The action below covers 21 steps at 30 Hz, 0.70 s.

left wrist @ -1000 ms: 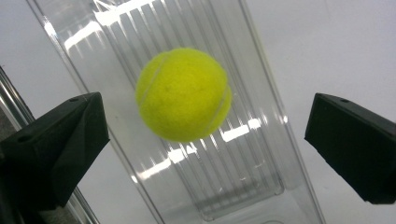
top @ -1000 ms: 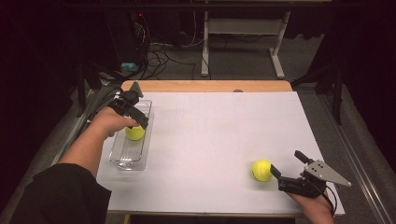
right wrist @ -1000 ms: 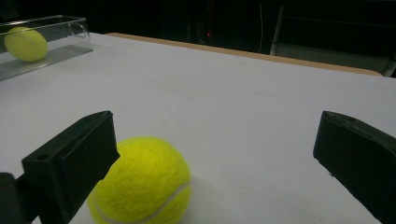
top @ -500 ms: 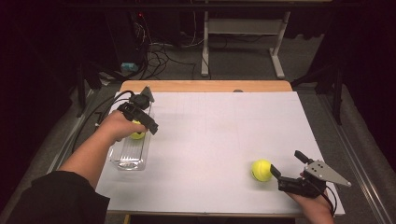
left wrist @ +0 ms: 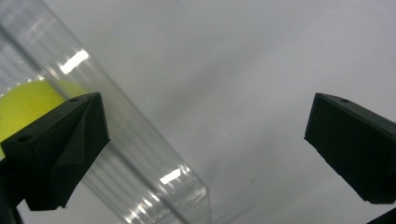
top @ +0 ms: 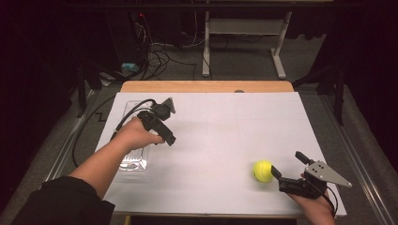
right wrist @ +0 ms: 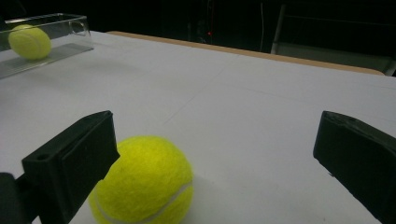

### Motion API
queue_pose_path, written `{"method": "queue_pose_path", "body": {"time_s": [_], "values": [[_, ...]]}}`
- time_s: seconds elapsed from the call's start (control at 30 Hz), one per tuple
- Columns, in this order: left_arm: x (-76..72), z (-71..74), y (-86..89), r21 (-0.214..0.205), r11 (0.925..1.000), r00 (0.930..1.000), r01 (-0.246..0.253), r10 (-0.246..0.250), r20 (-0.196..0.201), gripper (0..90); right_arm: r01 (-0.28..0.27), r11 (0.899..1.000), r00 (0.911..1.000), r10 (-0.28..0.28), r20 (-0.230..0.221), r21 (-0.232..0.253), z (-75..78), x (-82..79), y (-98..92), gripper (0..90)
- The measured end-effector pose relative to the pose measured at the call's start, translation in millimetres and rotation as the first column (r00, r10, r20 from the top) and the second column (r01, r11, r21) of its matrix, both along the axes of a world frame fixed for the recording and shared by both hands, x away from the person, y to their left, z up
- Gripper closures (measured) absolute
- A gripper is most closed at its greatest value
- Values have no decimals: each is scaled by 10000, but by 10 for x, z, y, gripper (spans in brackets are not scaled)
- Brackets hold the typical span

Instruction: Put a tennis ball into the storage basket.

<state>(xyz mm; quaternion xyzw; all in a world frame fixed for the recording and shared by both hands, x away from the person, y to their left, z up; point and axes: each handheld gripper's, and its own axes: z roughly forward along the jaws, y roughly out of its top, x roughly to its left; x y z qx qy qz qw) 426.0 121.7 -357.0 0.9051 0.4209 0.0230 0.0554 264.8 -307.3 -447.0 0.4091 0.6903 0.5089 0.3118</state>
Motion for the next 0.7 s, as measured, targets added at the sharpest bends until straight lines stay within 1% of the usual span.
{"method": "queue_pose_path", "body": {"time_s": [0.13, 0.23, 0.33, 0.43, 0.5, 0.57, 0.63, 0.7], "values": [[-68, -10, -193, -142, 9989, 9990, 439, -439, -7, 5, -35, 10000, 10000, 35, 23, -16, -1, 2, 5, 0], [-130, -19, -327, -350, 9967, 9974, 725, -723, 79, 5, -43, 10000, 10000, 43, -12, 9, -5, 2, 12, 0], [-203, -22, -456, -654, 9923, 9944, 1054, -1048, 122, 5, -62, 10000, 10000, 62, 18, -38, -4, 8, 12, 0], [-278, -13, -565, -857, 9855, 9893, 1461, -1457, 118, 4, -16, 10000, 10000, 16, -13, 60, 0, 10, 14, 0], [-320, -9, -609, -868, 9823, 9862, 1658, -1649, 170, 5, -19, 10000, 10000, 19, -41, 28, -8, 24, 17, 0], [-347, -6, -626, -895, 9809, 9850, 1724, -1714, 189, 4, 15, 10000, 10000, -15, -51, 42, -6, 37, 16, 0], [-367, -11, -623, -953, 9810, 9855, 1692, -1672, 280, 4, -12, 10000, 10000, 12, -8, 43, 3, 35, 20, 0], [-384, -22, -621, -906, 9819, 9859, 1665, -1642, 316, 4, -68, 10000, 10000, 68, 32, -32, 9, 26, 34, 0]]}}
